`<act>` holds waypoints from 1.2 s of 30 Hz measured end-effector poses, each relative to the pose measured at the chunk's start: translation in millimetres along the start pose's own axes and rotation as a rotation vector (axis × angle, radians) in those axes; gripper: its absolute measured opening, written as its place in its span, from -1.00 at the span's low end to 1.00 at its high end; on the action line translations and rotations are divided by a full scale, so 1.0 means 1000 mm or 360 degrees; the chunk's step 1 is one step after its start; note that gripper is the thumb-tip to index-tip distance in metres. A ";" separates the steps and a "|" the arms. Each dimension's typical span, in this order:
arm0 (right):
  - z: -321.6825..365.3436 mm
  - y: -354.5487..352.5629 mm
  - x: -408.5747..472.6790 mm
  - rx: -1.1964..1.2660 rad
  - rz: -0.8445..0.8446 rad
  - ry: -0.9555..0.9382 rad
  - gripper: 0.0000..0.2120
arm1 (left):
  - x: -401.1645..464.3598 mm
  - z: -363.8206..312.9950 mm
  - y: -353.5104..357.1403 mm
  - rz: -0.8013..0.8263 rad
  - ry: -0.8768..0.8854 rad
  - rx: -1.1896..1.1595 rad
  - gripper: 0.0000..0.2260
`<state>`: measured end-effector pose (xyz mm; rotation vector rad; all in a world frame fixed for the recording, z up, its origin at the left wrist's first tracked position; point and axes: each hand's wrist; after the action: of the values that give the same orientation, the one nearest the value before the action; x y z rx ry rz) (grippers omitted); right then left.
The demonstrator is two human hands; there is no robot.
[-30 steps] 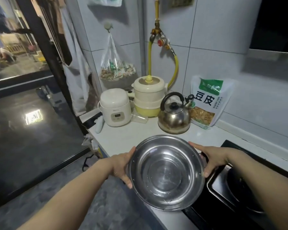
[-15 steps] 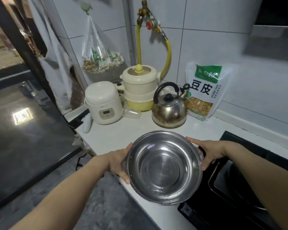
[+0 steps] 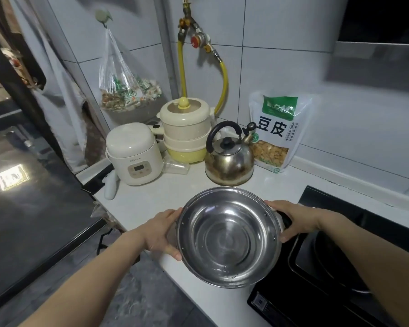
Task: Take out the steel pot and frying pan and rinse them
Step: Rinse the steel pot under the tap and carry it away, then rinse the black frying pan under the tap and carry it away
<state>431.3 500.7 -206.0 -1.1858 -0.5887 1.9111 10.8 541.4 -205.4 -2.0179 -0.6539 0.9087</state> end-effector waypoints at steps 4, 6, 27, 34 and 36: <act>0.003 0.013 -0.023 -0.0161 -0.0223 -0.0011 0.23 | -0.003 -0.003 0.005 -0.0145 0.0041 0.0016 0.28; 0.005 0.023 -0.038 -0.0132 -0.0423 -0.0029 0.25 | -0.004 -0.006 0.008 -0.0262 0.0050 0.0061 0.25; -0.036 0.115 -0.307 -0.0315 -0.1460 0.1021 -0.01 | 0.028 -0.180 0.002 -0.0689 0.0840 0.0556 -0.06; -0.048 0.192 -0.453 -0.0167 -0.1645 0.1448 -0.01 | 0.033 -0.328 0.058 -0.0527 0.1291 0.0636 -0.04; -0.049 0.220 -0.499 -0.0109 -0.1702 0.1579 -0.01 | 0.021 -0.371 0.078 -0.0501 0.1423 0.0609 -0.04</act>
<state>513.8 -34.4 -126.3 -1.2855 -0.5353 0.3245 324.8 342.9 -125.2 -1.6672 -0.2422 -0.0938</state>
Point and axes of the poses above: each hand's wrist, its own x-axis towards the middle knuckle, its own y-axis out of the palm, z = x × y, and after that the axes turned 2 degrees about y, right-handed
